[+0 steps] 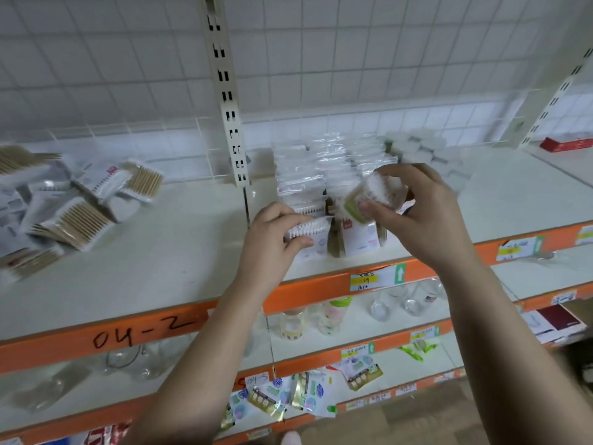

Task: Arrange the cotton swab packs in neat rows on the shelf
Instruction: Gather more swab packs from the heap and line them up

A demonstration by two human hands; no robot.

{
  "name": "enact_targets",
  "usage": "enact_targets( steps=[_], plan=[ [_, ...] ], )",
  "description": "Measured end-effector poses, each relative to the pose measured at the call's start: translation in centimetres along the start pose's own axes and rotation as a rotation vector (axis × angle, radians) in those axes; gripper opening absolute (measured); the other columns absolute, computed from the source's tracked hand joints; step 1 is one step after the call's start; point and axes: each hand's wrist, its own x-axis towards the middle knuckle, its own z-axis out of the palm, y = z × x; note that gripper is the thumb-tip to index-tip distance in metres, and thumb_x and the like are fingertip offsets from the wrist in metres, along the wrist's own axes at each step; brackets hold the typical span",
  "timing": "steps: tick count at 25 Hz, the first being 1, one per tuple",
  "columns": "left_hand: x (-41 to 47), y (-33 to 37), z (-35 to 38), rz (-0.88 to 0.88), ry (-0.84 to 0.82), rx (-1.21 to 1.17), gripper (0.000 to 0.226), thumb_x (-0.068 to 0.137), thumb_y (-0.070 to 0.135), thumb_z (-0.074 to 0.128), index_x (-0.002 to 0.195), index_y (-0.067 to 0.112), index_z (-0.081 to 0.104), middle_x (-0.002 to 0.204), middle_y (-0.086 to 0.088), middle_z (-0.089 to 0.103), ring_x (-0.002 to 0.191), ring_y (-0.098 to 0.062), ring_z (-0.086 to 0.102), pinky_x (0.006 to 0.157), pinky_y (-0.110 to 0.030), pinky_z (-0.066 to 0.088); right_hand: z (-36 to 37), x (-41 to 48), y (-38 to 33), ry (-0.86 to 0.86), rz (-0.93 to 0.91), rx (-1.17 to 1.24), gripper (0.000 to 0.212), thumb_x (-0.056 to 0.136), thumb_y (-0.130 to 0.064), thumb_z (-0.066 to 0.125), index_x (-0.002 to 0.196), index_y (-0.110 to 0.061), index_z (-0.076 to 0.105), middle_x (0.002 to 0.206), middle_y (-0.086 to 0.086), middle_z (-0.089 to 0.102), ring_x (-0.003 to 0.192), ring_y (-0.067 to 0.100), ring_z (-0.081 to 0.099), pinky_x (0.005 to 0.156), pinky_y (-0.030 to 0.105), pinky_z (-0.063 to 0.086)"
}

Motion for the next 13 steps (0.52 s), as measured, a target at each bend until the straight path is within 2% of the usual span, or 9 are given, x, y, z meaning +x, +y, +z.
enact_targets(
  steps=[2,7,10,13],
  plan=[
    [0.6,-0.4,0.6,0.029,0.0,0.038,0.036,0.073,0.019,0.08,0.107,0.014,0.072,0.092,0.006,0.048,0.076,-0.012,0.051,0.072,-0.029,0.049,-0.1,1.0,0.5,0.008,0.007,-0.005,0.04,0.075,-0.033,0.077,0.112,-0.029,0.061,0.102,-0.011,0.052,0.087,0.0,0.053,0.073,0.017,0.044],
    [2.3,-1.5,0.7,0.094,0.01,0.198,0.04,0.066,0.032,0.083,0.101,0.017,0.072,0.092,0.005,0.057,0.092,-0.016,0.048,0.083,-0.019,0.035,0.3,3.3,1.7,0.047,0.029,0.007,0.043,0.076,-0.032,0.077,0.115,-0.029,0.06,0.106,-0.009,0.052,0.088,-0.002,0.054,0.068,0.009,0.043],
    [2.8,-1.2,0.5,0.108,0.022,0.245,0.042,0.068,0.038,0.08,0.105,0.023,0.068,0.098,0.006,0.054,0.097,-0.015,0.046,0.089,-0.024,0.033,0.4,4.0,2.4,0.061,0.058,0.004,0.046,0.076,-0.033,0.077,0.117,-0.032,0.057,0.11,-0.008,0.054,0.085,0.002,0.056,0.07,0.016,0.046],
    [3.9,0.0,0.5,0.166,0.048,0.289,0.036,0.076,0.045,0.066,0.106,0.025,0.067,0.102,0.006,0.054,0.101,-0.018,0.051,0.085,-0.034,0.036,0.0,4.6,3.1,0.076,0.079,0.022,0.046,0.074,-0.033,0.078,0.114,-0.032,0.054,0.109,-0.006,0.057,0.082,0.008,0.059,0.069,0.022,0.047]
  ],
)
